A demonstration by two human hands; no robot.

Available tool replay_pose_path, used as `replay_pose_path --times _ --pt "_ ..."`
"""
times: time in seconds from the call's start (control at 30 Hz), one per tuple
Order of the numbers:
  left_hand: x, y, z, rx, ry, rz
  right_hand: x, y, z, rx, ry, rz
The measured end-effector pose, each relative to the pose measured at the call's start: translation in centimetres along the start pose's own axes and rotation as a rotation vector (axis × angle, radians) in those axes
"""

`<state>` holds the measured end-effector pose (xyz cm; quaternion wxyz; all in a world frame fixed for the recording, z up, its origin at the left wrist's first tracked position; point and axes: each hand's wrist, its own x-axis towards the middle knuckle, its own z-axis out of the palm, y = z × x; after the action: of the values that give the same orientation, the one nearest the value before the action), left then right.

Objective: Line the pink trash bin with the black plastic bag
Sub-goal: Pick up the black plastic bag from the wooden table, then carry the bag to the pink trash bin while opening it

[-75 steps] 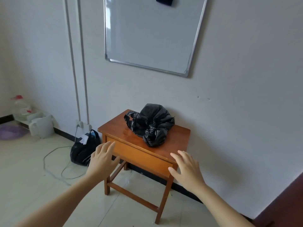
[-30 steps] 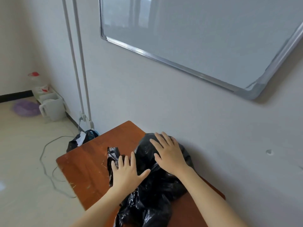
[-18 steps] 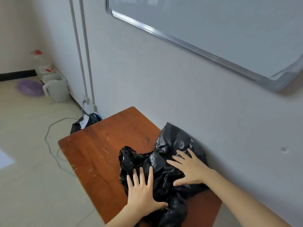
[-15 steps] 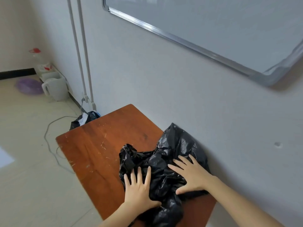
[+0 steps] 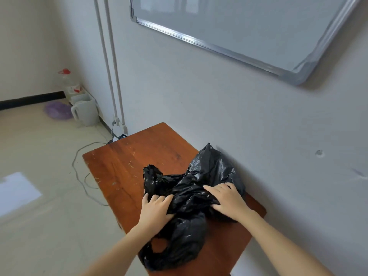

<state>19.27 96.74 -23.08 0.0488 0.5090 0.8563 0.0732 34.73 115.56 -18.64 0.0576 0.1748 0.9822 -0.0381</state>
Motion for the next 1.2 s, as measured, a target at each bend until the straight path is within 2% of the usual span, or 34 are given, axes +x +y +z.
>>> replay_pose_path --times 0.07,0.17,0.27,0.37,0.5,0.7,0.83,0.9,1.03,1.2 --pt "-0.6 -0.1 -1.8 -0.183 0.041 -0.012 0.2 -0.7 -0.3 0.121 0.073 0.05" --pt "-1.7 -1.4 -3.2 -0.309 0.167 -0.108 0.8 -2.2 -1.8 0.317 0.235 0.049" --pt "-3.9 -3.2 -5.5 -0.5 0.303 -0.166 1.7 -4.0 -3.4 0.457 0.328 -0.01" --pt "-6.4 -5.4 -7.1 -0.561 0.423 -0.215 2.9 -6.5 -5.1 0.529 0.368 -0.108" --pt "-10.4 -8.6 -8.7 -0.471 0.488 -0.331 4.8 -11.3 -6.2 0.591 0.35 -0.248" --pt "-17.4 -12.8 -11.1 -0.203 0.641 -0.467 6.7 -19.9 -7.0 0.624 0.329 -0.435" --pt "-22.4 -15.8 -12.9 -0.159 0.692 -0.522 6.7 -25.9 -8.0 0.637 0.297 -0.521" --pt "-25.2 -17.3 -14.0 -0.224 0.674 -0.552 6.5 -29.2 -8.3 0.634 0.268 -0.564" --pt "-32.3 -20.1 -16.2 -0.574 0.605 -0.634 5.6 -36.2 -8.6 0.646 0.176 -0.619" --pt "-41.5 -23.9 -17.7 -0.76 0.633 -0.721 3.5 -45.9 -7.7 0.702 0.055 -0.642"
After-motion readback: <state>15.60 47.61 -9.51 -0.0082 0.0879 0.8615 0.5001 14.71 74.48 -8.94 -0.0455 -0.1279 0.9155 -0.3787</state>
